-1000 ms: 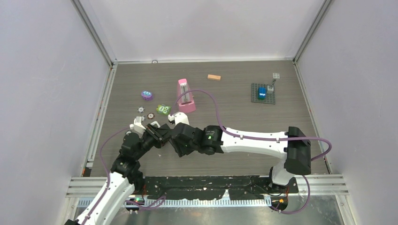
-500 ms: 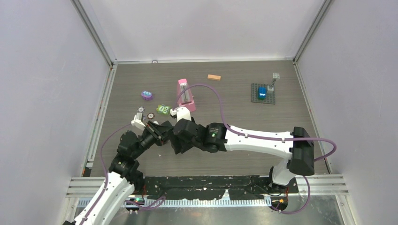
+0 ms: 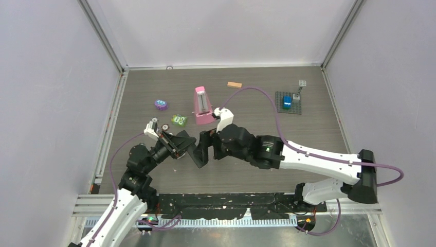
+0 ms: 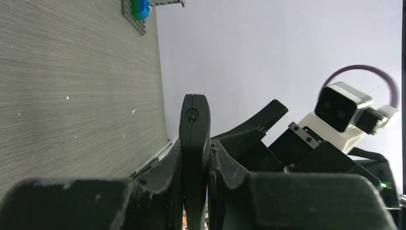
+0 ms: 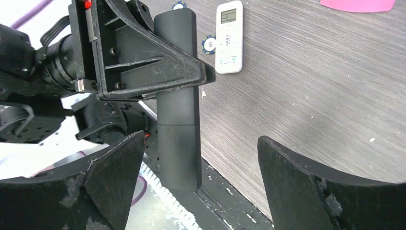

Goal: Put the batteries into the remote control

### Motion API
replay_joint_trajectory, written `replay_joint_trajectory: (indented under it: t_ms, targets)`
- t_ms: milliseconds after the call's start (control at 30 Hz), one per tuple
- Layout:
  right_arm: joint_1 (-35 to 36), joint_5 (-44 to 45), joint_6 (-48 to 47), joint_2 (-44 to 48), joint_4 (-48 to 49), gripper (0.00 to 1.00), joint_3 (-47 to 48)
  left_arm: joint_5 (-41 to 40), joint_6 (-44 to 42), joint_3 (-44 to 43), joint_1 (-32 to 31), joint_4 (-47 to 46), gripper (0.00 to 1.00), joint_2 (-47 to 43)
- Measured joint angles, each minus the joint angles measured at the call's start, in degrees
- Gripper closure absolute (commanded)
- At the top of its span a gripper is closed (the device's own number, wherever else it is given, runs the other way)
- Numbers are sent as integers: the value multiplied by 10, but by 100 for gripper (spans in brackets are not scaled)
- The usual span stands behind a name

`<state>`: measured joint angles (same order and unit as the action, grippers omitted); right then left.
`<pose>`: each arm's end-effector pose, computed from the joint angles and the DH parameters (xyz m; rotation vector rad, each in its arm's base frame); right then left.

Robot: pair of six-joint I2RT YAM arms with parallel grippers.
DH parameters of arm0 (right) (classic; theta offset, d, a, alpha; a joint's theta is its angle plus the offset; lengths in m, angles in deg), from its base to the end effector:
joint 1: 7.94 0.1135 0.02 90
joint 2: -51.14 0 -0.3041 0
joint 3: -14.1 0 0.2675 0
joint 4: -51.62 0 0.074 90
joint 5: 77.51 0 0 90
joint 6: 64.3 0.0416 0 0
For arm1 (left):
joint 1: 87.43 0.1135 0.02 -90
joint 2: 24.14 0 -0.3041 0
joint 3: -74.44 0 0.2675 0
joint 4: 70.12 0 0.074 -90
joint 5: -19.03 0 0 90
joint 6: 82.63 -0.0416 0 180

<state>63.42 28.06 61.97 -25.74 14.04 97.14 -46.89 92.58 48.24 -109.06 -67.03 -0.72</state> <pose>0.1110 0.2942 0.3789 -0.5035 2.1534 0.8203 0.1054 -0.0601 0.2467 -0.6403 1.7771 -1.7107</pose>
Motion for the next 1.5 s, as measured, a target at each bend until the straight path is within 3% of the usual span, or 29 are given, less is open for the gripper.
replay_joint_trajectory:
  t_ms: [133,433,633,1033,1367,1500]
  targets:
    - [-9,-26,66,63,80,11,-84,2,2,-4,0,-5,100,8]
    - [-9,-71,244,125,295,32,-271,10,38,-10,0,-35,100,14]
    - [-7,-80,306,125,386,54,-295,11,64,-10,0,-47,100,14]
    - [-5,-89,336,105,483,79,-314,17,88,-10,0,-59,100,-6]
    - [-5,-97,344,80,499,82,-302,17,87,-10,7,-69,100,-3]
    - [-6,-103,344,75,497,72,-296,21,82,-11,7,-73,100,-3]
